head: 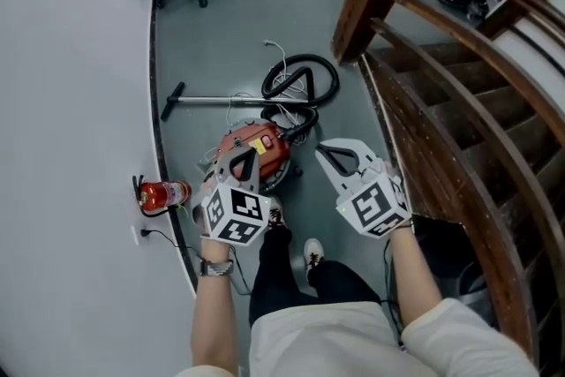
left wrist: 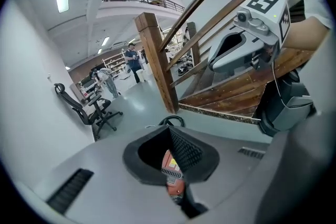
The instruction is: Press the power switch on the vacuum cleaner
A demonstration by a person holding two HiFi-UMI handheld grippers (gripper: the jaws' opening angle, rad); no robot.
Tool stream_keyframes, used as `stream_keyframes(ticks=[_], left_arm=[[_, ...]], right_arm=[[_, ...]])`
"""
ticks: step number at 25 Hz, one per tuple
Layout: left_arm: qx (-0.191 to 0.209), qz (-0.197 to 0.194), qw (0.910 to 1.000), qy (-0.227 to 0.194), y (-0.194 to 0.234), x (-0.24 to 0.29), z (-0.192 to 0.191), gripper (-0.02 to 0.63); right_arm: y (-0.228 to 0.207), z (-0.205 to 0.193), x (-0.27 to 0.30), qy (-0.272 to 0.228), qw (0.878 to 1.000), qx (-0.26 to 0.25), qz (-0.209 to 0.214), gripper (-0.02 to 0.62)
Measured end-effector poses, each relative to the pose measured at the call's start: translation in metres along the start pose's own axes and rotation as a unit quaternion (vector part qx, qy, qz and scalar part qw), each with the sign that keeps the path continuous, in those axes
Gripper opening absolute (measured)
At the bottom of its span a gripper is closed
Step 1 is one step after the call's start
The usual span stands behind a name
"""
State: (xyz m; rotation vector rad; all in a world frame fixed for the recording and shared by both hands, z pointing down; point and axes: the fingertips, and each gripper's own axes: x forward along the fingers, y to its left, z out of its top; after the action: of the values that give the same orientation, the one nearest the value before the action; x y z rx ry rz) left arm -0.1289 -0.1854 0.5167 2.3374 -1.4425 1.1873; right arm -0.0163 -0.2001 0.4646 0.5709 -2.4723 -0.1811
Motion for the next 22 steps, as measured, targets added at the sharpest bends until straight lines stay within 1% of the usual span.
stream_keyframes(ticks=[4, 8, 15, 19, 22], left_arm=[[0.011, 0.01, 0.9998, -0.014, 0.0, -0.027, 0.016, 0.0], [0.02, 0.02, 0.9993, -0.026, -0.002, -0.055, 0.035, 0.0], [0.021, 0.041, 0.9973, -0.056, -0.006, -0.106, 0.063, 0.002], [0.017, 0.058, 0.9958, -0.068, -0.005, -0.137, 0.069, 0.0], [0.024, 0.073, 0.9944, -0.072, -0.005, -0.158, 0.071, 0.0]], right_arm=[[-0.003, 0.02, -0.021, -0.019, 1.0, -0.003, -0.013, 0.029], [-0.005, 0.037, -0.043, -0.026, 0.999, -0.012, -0.02, 0.029], [0.009, 0.069, -0.081, -0.047, 0.999, -0.012, -0.024, 0.029], [0.014, 0.087, -0.098, -0.058, 0.998, -0.014, -0.031, 0.029], [0.017, 0.103, -0.111, -0.066, 0.997, -0.025, -0.036, 0.029]])
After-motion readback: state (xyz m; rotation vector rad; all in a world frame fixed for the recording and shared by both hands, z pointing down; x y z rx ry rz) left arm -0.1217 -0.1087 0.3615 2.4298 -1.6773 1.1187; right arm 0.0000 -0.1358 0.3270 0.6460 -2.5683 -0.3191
